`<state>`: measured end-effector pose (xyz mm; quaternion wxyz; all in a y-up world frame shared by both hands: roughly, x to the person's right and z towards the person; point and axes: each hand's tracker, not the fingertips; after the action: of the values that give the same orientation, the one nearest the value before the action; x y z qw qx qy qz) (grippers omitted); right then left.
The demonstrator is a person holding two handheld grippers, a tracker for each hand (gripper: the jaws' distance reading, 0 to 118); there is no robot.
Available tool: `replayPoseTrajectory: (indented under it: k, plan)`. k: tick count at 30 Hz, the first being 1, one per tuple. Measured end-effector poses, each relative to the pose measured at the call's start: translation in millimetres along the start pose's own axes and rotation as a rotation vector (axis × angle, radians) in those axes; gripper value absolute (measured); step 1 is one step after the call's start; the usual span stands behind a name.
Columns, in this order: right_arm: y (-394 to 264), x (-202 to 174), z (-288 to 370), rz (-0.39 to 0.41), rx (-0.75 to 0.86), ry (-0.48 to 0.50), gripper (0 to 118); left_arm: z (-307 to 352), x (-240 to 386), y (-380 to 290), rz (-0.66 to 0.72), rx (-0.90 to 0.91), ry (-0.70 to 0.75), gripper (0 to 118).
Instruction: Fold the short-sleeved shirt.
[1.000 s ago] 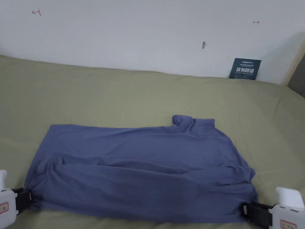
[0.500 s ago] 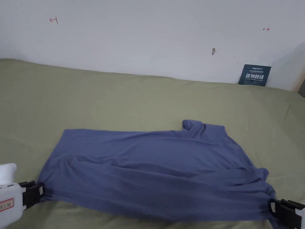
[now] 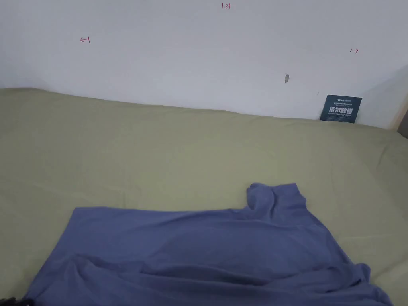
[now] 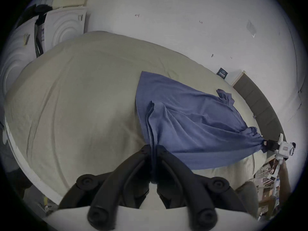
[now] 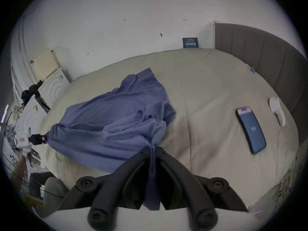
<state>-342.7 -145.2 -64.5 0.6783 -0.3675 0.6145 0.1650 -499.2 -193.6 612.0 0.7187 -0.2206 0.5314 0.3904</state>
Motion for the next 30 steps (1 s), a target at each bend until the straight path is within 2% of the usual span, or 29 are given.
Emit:
replayPoseTrajectory:
  k: [2, 4, 6, 9, 12, 13, 14, 16, 17, 21, 25, 27, 28, 29, 30]
  plan:
    - [-16, 1, 4, -0.008, -0.044, -0.001, 5, 9, 12, -21, 0.006, -0.016, 0.004, 7]
    - [-31, 0, 5, 0.041, -0.090, -0.016, 5, 14, 15, -37, -0.002, -0.043, 0.021, 7]
    - [-44, 2, 1, 0.054, -0.126, -0.033, 5, 18, 21, -49, -0.004, -0.072, 0.027, 7]
    - [-57, 4, -5, 0.039, -0.163, -0.058, 5, 20, 19, -64, 0.005, -0.091, 0.035, 7]
    - [-66, 7, -3, 0.020, -0.163, -0.052, 5, 7, -2, -75, 0.072, -0.087, -0.013, 10]
    - [-65, 7, -1, 0.011, -0.157, -0.039, 8, 10, -3, -74, 0.091, -0.093, -0.011, 17]
    - [-61, 5, 4, 0.013, -0.161, -0.051, 21, 15, -6, -74, 0.102, -0.091, -0.004, 35]
    - [-50, 11, 17, 0.055, -0.133, -0.116, 60, 31, -5, -69, 0.118, -0.074, 0.019, 72]
    - [-44, 9, 27, 0.067, -0.090, -0.124, 68, 39, -3, -66, 0.112, -0.060, 0.065, 89]
    - [-12, -20, 78, 0.141, 0.159, -0.157, 67, 92, 48, -41, -0.010, 0.192, 0.083, 89]
    - [2, -74, 107, 0.228, 0.414, -0.147, 67, 118, 121, -24, -0.160, 0.402, 0.109, 87]
    - [-2, -87, 106, 0.239, 0.485, -0.145, 64, 121, 153, -24, -0.234, 0.491, 0.144, 82]
    - [-3, -96, 106, 0.238, 0.490, -0.137, 59, 120, 167, -25, -0.271, 0.525, 0.144, 73]
    - [-5, -104, 104, 0.233, 0.478, -0.125, 39, 117, 181, -27, -0.298, 0.539, 0.138, 47]
    - [-6, -111, 100, 0.230, 0.466, -0.101, 11, 100, 163, -29, -0.318, 0.534, 0.149, 17]
